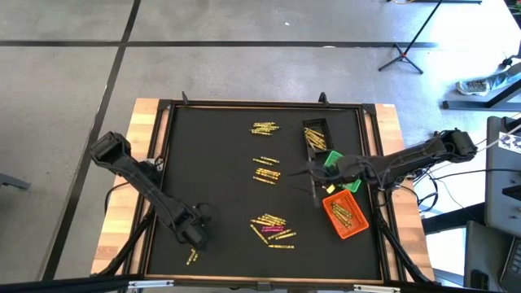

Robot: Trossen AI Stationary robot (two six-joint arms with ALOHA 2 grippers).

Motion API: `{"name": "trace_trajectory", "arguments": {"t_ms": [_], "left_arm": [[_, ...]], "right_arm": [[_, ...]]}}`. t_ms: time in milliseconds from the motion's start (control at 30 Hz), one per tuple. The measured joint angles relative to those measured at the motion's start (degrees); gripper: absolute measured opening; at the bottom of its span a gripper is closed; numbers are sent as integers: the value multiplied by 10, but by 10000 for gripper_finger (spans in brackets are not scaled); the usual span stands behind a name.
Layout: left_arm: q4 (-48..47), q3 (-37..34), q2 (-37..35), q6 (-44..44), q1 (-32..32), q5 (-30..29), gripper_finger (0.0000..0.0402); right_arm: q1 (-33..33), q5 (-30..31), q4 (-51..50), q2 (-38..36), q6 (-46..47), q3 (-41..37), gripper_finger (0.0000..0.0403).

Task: Sort crayons
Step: Put the yellow crayon into the black basket

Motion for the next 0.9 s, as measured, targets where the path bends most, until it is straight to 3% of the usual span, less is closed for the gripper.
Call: {"name": "trace_trajectory", "arguments": {"t_ms": [433, 767, 900], "left_arm": [[110, -86, -1, -30, -10, -5, 108], [106, -92, 0, -20, -10, -12, 107], [104, -92, 0, 7, -11, -13, 87]], "right_arm": [[0, 1, -2, 0, -1, 0, 154], [0, 0, -6, 0, -1, 0, 154], [0, 0, -6, 0, -1, 0, 154]]}}
